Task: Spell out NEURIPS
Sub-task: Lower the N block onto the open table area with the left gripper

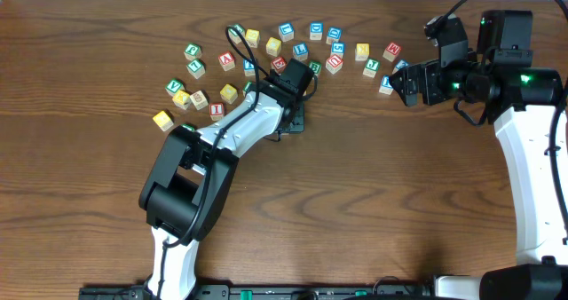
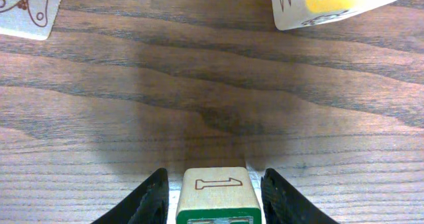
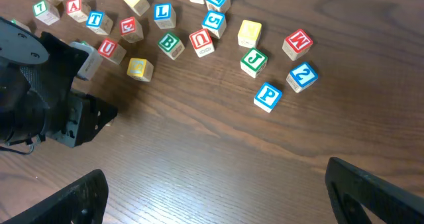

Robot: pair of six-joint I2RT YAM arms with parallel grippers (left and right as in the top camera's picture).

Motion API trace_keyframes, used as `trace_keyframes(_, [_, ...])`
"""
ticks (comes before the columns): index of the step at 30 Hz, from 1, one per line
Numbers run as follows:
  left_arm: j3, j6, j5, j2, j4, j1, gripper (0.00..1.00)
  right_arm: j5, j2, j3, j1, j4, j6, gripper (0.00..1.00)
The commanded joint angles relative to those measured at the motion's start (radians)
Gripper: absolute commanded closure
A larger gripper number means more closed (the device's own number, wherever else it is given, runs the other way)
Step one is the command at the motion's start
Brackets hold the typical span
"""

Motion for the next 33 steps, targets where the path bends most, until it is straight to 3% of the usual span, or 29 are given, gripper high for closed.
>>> trace_keyframes(1, [-0.012,0.006,-0.005,0.007,-0.002,-0.003,0.55,-0.013,-0.001,0.021,-0.002,0.0,0.006,0.01])
trace_keyframes(33, [-0.012,0.048,-0.005,0.007,-0.003,-0.003,0.56,-0.013,-0.001,0.021,-0.002,0.0,0.005,0.01])
